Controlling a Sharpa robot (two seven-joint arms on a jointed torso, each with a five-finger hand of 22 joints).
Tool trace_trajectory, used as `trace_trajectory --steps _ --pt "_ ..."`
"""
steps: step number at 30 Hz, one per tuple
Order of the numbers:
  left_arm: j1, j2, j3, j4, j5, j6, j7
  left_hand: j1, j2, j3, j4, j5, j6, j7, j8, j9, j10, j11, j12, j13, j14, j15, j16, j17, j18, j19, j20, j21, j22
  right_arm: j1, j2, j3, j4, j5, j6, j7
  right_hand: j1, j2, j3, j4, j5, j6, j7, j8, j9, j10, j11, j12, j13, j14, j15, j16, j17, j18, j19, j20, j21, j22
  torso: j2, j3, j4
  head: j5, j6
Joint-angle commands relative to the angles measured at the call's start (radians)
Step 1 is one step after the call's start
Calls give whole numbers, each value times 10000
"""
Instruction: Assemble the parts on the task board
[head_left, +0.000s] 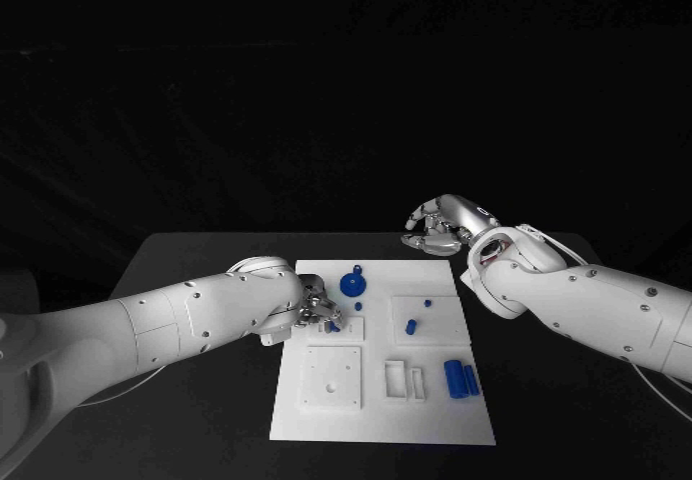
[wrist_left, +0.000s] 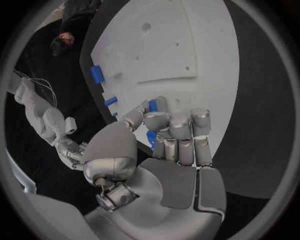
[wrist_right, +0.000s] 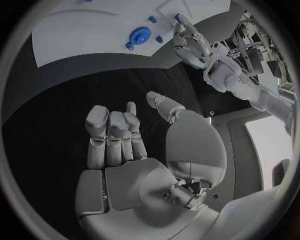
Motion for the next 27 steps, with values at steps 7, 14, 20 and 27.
trace_trajectory --steps 7,14,20,27 --pt "2 12 -1 40 -47 227 29 512 541 361 -424 70 366 -305 35 24 -622 -400 61 15 -201 -286 51 -17 52 -33 -1126 -39 152 -16 21 5 -1 -35 95 46 13 69 12 38 52 63 49 -53 11 -44 -2 -46 -15 69 -13 -47 14 1090 11 -49 -65 11 1 7 -4 12 6" --pt "-19 76 -17 -92 -48 179 32 478 552 346 -409 51 366 -302 28 36 -623 -397 63 15 -204 -285 55 -25 48 -31 -1123 -38 151 -19 33 5 -15 -35 106 46 18 70 13 36 50 63 49 -54 12 -44 -2 -46 -16 69 -13 -48 15 1090 11 -50 -66 12 3 12 -22 3 18" --pt "-35 128 -47 -149 -53 163 52 429 560 326 -380 -23 366 -299 18 55 -623 -393 67 14 -208 -285 59 -37 44 -26 -1121 -39 147 -19 32 5 -17 -35 107 50 21 69 14 34 49 63 49 -55 13 -45 -2 -45 -16 69 -13 -48 16 1090 11 -50 -67 13 6 5 -17 -19 2" --pt "-42 175 -57 -202 -47 -89 119 260 493 275 -200 -514 375 -285 -44 99 -615 -374 66 1 -223 -296 64 -94 52 -16 -1130 -57 133 -19 32 5 -15 -35 106 51 21 67 13 34 48 63 49 -56 14 -45 -1 -45 -17 69 -13 -49 16 1090 10 -50 -68 14 7 9 -3 -34 -24"
